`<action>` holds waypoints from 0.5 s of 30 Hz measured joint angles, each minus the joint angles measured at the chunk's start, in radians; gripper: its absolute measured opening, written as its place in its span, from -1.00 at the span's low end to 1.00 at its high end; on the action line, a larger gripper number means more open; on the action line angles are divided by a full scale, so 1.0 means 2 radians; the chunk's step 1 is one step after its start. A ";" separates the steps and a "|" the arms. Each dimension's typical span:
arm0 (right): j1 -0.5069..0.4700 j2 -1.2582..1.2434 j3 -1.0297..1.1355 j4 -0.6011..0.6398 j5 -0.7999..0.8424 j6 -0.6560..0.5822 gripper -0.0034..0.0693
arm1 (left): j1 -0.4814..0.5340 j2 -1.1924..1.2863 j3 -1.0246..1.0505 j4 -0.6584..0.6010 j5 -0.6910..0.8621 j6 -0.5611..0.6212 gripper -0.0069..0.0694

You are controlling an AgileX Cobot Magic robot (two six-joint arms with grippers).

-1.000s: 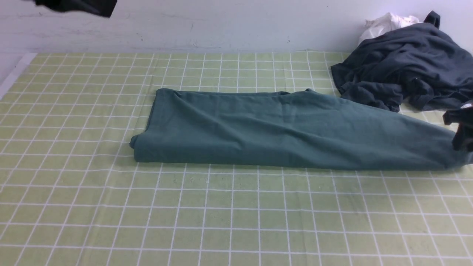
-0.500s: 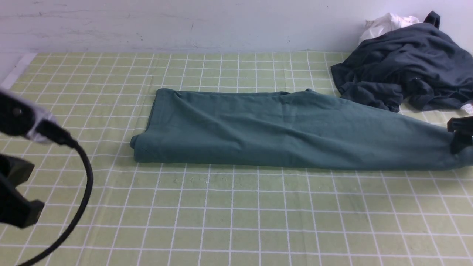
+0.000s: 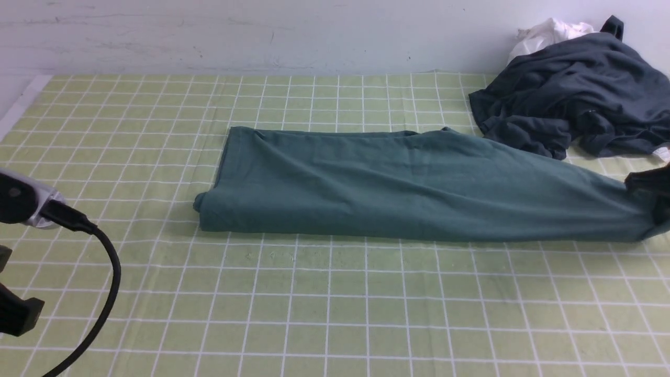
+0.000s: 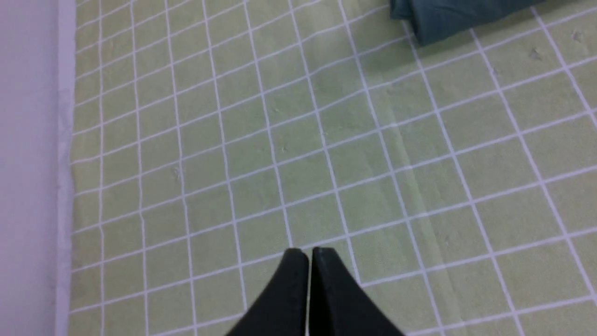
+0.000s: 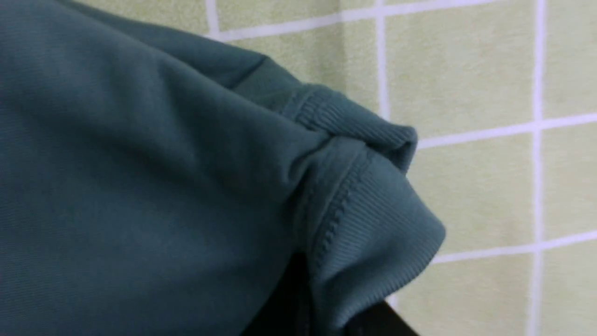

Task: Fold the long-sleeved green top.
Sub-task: Use the right arm to clamp the right edge of the fabric, then use the right arm to drag the right edge of the fabric to the left and folds it over the left edge

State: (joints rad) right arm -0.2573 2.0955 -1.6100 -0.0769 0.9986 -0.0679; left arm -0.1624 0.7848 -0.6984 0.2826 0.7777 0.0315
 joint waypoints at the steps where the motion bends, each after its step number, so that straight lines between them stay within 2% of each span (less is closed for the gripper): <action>1: 0.000 -0.005 -0.009 -0.010 0.011 0.003 -0.87 | 0.000 0.000 0.000 0.000 0.000 0.000 -0.83; 4: 0.004 -0.035 -0.074 -0.046 0.061 0.024 -0.87 | 0.000 0.000 0.000 0.000 -0.004 -0.007 -0.83; 7: 0.023 -0.059 -0.143 -0.046 0.101 0.034 -0.87 | 0.000 0.000 0.000 0.000 -0.010 -0.016 -0.83; 11: 0.074 -0.078 -0.212 -0.002 0.123 0.027 -0.87 | 0.000 0.000 0.000 0.000 -0.011 -0.032 -0.83; 15: 0.169 -0.082 -0.248 0.077 0.112 0.012 -0.87 | 0.000 0.000 0.000 0.000 -0.012 -0.039 -0.83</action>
State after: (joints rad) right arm 0.0809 1.9323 -2.1067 0.0772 1.2228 -0.0431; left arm -0.1624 0.7848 -0.6984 0.2817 0.7532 -0.0473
